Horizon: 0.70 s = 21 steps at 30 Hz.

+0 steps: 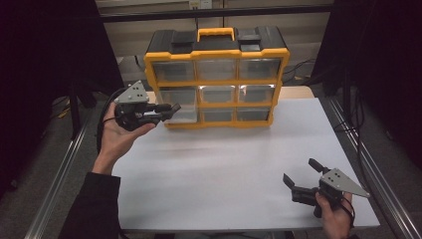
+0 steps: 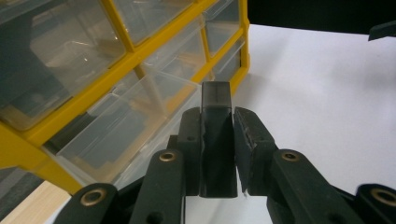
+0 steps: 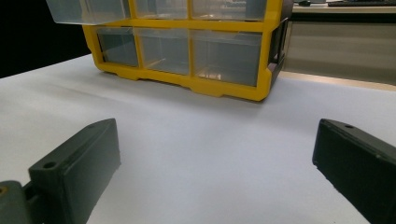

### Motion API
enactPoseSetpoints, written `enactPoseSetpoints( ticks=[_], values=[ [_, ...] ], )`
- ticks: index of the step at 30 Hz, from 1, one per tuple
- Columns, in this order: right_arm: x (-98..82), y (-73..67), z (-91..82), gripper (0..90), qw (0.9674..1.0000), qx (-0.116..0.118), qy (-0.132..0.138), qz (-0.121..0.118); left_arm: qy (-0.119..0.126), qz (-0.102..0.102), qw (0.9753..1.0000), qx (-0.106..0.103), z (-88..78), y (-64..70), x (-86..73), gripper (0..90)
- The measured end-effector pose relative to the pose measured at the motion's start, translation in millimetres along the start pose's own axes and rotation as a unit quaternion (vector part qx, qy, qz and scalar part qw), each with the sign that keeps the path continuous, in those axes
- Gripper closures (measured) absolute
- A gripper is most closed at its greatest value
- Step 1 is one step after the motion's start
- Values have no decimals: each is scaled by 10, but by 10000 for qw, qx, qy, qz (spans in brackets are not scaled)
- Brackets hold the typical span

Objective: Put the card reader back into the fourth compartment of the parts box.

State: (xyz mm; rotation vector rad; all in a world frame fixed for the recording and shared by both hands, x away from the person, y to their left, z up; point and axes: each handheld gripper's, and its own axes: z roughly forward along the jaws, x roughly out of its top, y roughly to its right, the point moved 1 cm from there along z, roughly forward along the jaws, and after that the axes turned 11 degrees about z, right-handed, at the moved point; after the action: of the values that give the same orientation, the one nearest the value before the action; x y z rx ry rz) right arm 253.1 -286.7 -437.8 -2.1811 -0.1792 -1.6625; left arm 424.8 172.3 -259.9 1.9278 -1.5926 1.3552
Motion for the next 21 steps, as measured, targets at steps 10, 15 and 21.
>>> enactPoseSetpoints(
  ticks=[10,15,21],
  values=[
    [0,-1,-3,4,10000,6,5,-8,-17,5,10000,43,-28,-69,74,737],
    [1,3,-2,4,10000,6,14,-15,-153,13,9999,56,-18,-159,82,737],
    [1,2,-3,4,10000,3,7,-15,-410,10,9991,85,35,-230,74,737]
  ],
)
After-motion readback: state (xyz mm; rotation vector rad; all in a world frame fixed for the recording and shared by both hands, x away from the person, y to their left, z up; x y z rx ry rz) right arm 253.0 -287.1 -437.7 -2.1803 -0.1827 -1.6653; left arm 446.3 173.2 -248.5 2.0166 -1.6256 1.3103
